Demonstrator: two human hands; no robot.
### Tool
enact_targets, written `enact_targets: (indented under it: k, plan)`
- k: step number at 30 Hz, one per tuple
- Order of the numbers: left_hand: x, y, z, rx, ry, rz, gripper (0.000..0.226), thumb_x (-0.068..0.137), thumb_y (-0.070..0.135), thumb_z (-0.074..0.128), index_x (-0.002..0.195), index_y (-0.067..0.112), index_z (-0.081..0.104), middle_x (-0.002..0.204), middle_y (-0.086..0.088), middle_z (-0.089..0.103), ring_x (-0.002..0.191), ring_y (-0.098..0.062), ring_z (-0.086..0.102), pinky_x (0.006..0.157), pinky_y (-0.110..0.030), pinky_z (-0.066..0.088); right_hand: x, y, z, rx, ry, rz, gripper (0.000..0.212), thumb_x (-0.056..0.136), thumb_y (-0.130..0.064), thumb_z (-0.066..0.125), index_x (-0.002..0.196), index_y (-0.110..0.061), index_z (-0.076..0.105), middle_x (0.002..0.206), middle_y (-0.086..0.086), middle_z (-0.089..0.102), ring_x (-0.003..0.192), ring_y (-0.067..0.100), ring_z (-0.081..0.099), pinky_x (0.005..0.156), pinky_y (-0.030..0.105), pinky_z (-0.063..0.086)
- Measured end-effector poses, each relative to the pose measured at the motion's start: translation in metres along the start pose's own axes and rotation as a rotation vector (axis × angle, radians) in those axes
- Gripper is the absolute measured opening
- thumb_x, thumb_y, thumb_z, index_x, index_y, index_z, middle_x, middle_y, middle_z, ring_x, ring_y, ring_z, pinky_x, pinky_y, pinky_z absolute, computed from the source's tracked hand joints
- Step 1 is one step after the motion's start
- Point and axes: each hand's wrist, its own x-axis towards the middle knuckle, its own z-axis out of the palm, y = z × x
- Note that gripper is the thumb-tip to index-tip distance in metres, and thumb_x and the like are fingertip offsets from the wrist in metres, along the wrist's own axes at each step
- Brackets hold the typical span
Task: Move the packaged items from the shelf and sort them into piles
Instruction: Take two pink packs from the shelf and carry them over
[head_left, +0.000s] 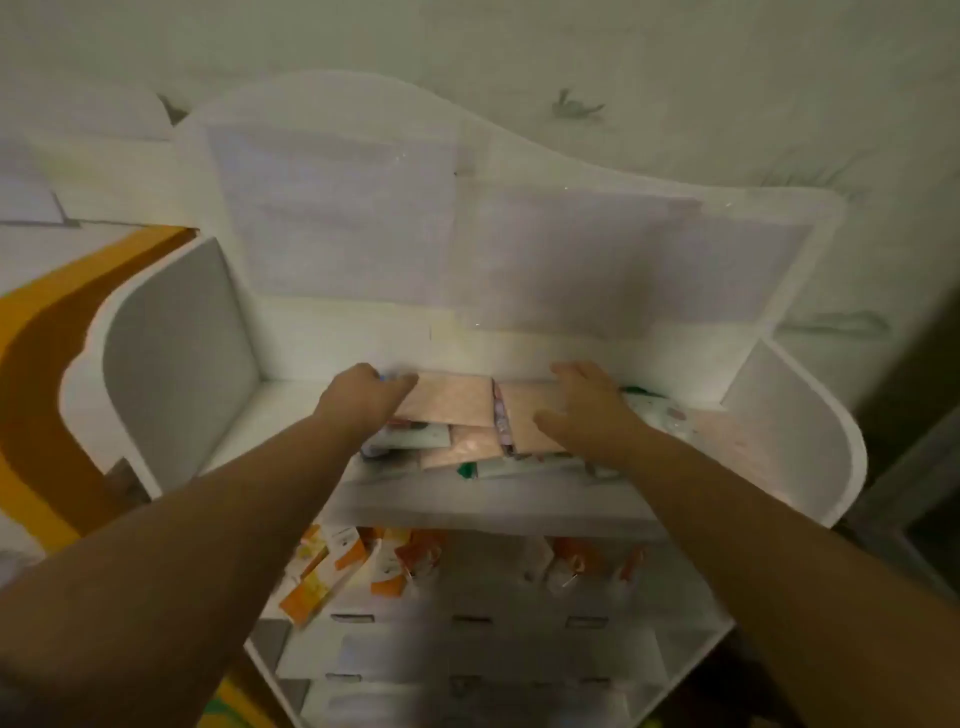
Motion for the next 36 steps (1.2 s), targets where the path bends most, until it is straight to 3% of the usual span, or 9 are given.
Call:
enact_targets:
  k: [4, 6, 8, 10, 13, 21, 28, 33, 36]
  plan:
    - [0.010, -0.006, 0.018, 0.255, 0.040, 0.039, 0.091, 0.071, 0.086, 0.039, 0.138, 0.024, 0.048, 0.131, -0.013, 0.055, 0.118, -0.036, 0.050, 0.098, -0.047, 0.044, 0.013, -0.008, 0.036, -0.004, -0.026, -0.055, 0.024, 0.088, -0.032, 0.053, 0.107, -0.018, 0.057, 0.110, 0.003, 0.054, 0.108, 0.030, 0.055, 0.093, 0.037, 0.044]
    - [0.019, -0.004, 0.029, 0.326, 0.054, 0.042, 0.096, 0.067, 0.089, 0.039, 0.137, 0.023, 0.048, 0.132, -0.014, 0.052, 0.121, -0.037, 0.047, 0.096, -0.048, 0.042, 0.019, -0.015, 0.049, 0.053, 0.001, -0.038, 0.023, 0.083, -0.032, 0.048, 0.093, -0.015, 0.060, 0.099, 0.008, 0.060, 0.096, 0.034, 0.059, 0.089, 0.048, 0.050]
    - [0.027, -0.005, 0.034, 0.379, 0.028, 0.054, 0.101, 0.064, 0.090, 0.043, 0.135, 0.019, 0.047, 0.133, -0.016, 0.051, 0.122, -0.038, 0.048, 0.096, -0.047, 0.042, 0.017, -0.025, 0.054, 0.036, 0.005, -0.035, 0.038, 0.090, -0.032, 0.052, 0.123, -0.013, 0.057, 0.129, 0.014, 0.053, 0.121, 0.034, 0.048, 0.108, 0.048, 0.038]
    - [0.036, -0.013, 0.042, 0.377, 0.005, 0.104, 0.098, 0.065, 0.085, 0.052, 0.135, 0.017, 0.045, 0.133, -0.019, 0.049, 0.120, -0.038, 0.049, 0.095, -0.044, 0.043, 0.013, -0.031, 0.058, 0.070, 0.003, 0.018, 0.060, 0.091, -0.037, 0.056, 0.144, -0.015, 0.039, 0.150, 0.009, 0.034, 0.140, 0.029, 0.029, 0.113, 0.034, 0.024]
    - [0.048, -0.023, 0.045, 0.275, 0.009, 0.143, 0.095, 0.062, 0.079, 0.061, 0.133, 0.019, 0.044, 0.131, -0.018, 0.050, 0.116, -0.036, 0.052, 0.090, -0.043, 0.044, 0.013, -0.035, 0.069, 0.168, 0.033, 0.101, 0.061, 0.093, -0.036, 0.060, 0.145, -0.017, 0.037, 0.152, 0.006, 0.031, 0.138, 0.023, 0.030, 0.101, 0.025, 0.022]
    - [0.067, -0.027, 0.031, 0.018, -0.097, 0.150, 0.097, 0.067, 0.054, 0.081, 0.144, 0.016, 0.036, 0.135, -0.010, 0.056, 0.119, -0.032, 0.056, 0.091, -0.038, 0.046, 0.006, -0.038, 0.078, 0.181, 0.074, 0.114, 0.063, 0.094, -0.032, 0.061, 0.148, -0.019, 0.033, 0.156, 0.002, 0.027, 0.140, 0.019, 0.026, 0.104, 0.023, 0.019]
    - [0.060, -0.020, 0.025, -0.098, -0.050, 0.151, 0.049, 0.074, 0.040, 0.079, 0.110, 0.016, 0.056, 0.099, -0.001, 0.064, 0.080, -0.018, 0.060, 0.064, -0.029, 0.042, 0.013, -0.022, 0.075, 0.189, 0.086, 0.118, 0.069, 0.093, -0.038, 0.061, 0.151, -0.024, 0.027, 0.159, -0.002, 0.022, 0.143, 0.017, 0.022, 0.109, 0.027, 0.020]
    - [0.061, -0.034, 0.015, -0.424, 0.014, 0.188, 0.022, 0.082, 0.031, 0.075, 0.100, 0.023, 0.065, 0.095, 0.004, 0.073, 0.087, -0.021, 0.068, 0.081, -0.043, 0.055, 0.023, 0.003, 0.067, 0.169, 0.051, 0.258, 0.064, 0.094, -0.034, 0.059, 0.149, -0.022, 0.030, 0.158, 0.003, 0.025, 0.143, 0.023, 0.024, 0.113, 0.039, 0.027]
    - [0.055, -0.036, 0.006, -0.732, -0.004, 0.090, 0.017, 0.083, 0.025, 0.076, 0.098, 0.020, 0.069, 0.092, -0.001, 0.074, 0.086, -0.022, 0.071, 0.076, -0.041, 0.059, 0.034, 0.015, 0.067, 0.046, 0.005, 0.339, 0.067, 0.092, -0.042, 0.058, 0.148, -0.021, 0.028, 0.155, 0.007, 0.027, 0.140, 0.027, 0.027, 0.112, 0.042, 0.028]
